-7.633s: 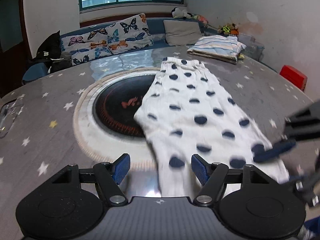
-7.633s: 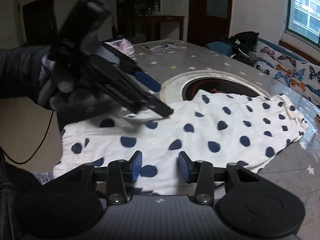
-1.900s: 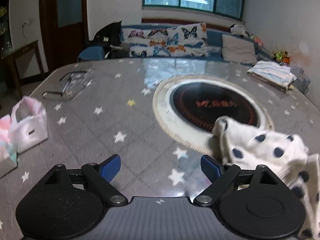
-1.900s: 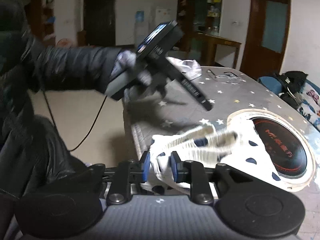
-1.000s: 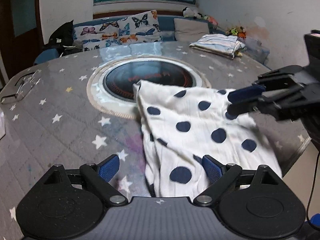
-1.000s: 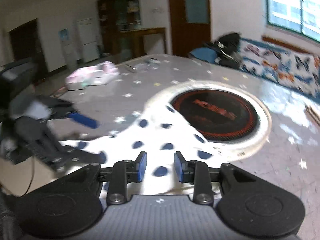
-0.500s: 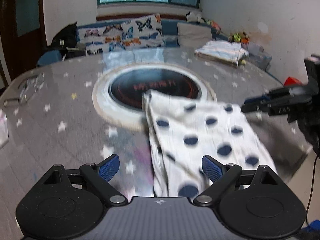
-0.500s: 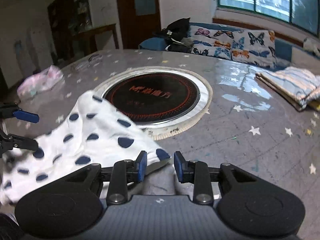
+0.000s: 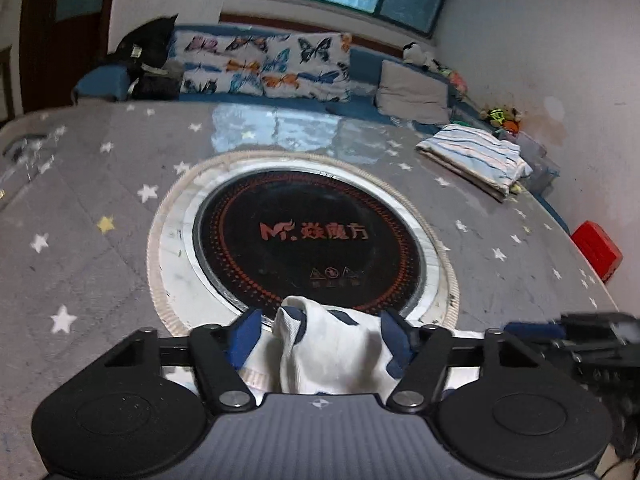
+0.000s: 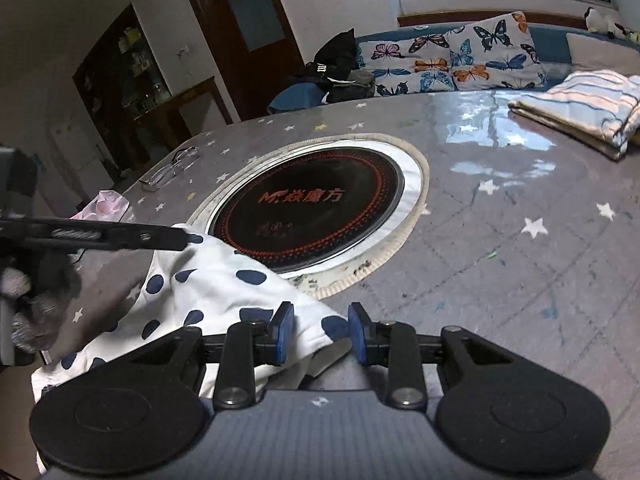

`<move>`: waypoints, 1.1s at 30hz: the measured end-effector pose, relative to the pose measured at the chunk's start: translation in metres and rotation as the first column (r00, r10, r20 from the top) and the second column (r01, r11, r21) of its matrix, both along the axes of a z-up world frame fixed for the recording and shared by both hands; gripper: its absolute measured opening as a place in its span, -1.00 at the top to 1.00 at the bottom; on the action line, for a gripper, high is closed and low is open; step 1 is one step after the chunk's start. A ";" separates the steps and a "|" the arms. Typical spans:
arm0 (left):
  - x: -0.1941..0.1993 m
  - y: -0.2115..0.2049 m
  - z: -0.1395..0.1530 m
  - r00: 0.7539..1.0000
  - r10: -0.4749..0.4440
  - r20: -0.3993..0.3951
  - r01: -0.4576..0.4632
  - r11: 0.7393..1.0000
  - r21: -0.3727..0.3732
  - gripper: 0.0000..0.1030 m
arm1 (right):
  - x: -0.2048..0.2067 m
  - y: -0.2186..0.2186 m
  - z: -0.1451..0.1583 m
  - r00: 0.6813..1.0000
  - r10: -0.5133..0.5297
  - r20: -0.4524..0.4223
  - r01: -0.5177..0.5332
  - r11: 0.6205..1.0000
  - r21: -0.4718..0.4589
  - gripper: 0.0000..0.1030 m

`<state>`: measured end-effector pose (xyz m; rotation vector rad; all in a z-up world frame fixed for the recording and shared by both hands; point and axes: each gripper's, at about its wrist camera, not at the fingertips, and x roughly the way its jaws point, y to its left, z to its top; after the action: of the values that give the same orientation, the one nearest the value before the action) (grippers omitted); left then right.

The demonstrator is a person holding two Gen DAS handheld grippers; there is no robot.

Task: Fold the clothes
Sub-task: 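Grasp the folded edge of the pants with the left gripper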

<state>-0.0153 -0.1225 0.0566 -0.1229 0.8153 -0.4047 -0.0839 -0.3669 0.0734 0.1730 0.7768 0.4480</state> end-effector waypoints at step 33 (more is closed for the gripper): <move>-0.011 0.005 0.019 0.993 -0.053 0.103 0.061 0.995 -0.085 0.53 | -0.020 0.037 0.028 0.978 0.071 0.196 -0.042 0.988 -0.149 0.81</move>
<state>-0.0258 -0.1178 0.0754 -0.1599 0.7031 -0.4970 -0.1039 -0.3296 0.1017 -0.0300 0.6142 0.4541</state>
